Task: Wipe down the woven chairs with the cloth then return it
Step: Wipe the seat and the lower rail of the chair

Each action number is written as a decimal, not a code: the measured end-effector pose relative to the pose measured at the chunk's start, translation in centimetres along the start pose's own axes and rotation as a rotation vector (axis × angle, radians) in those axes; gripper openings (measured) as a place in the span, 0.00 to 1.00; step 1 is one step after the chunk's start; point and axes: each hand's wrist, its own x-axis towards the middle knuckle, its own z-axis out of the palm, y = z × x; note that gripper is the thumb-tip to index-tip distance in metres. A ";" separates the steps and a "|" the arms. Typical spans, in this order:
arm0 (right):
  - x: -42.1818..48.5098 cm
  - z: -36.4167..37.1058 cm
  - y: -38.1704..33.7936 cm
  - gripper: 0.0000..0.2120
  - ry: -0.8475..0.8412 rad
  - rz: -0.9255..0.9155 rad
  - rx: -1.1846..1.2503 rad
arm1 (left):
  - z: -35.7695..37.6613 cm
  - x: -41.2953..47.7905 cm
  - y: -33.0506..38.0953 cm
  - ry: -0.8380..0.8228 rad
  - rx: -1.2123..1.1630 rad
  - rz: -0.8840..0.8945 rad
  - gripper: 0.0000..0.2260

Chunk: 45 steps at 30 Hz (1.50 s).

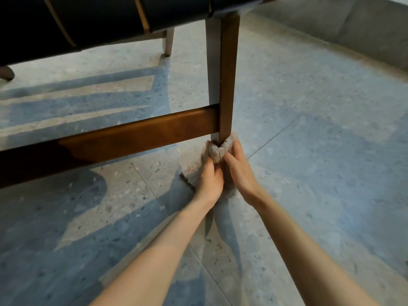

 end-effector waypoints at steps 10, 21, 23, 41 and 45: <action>0.6 0.3 -1.3 0.26 0.073 -0.059 -0.098 | 0.2 0.2 1.7 0.076 0.015 -0.084 0.13; -4.9 -1.5 -1.2 0.21 0.150 0.091 -0.334 | -2.8 -4.2 3.7 -0.249 0.381 -0.193 0.12; -6.0 -1.6 -3.0 0.18 0.166 0.016 -0.329 | -3.7 -4.8 5.3 -0.257 0.383 -0.166 0.13; -10.8 4.6 -22.7 0.11 -0.322 -0.363 -0.352 | -22.5 -13.7 22.6 -0.386 0.506 0.219 0.12; -10.8 6.8 -24.5 0.11 -0.410 -0.427 -0.301 | -25.3 -14.8 23.5 -0.325 0.508 0.266 0.13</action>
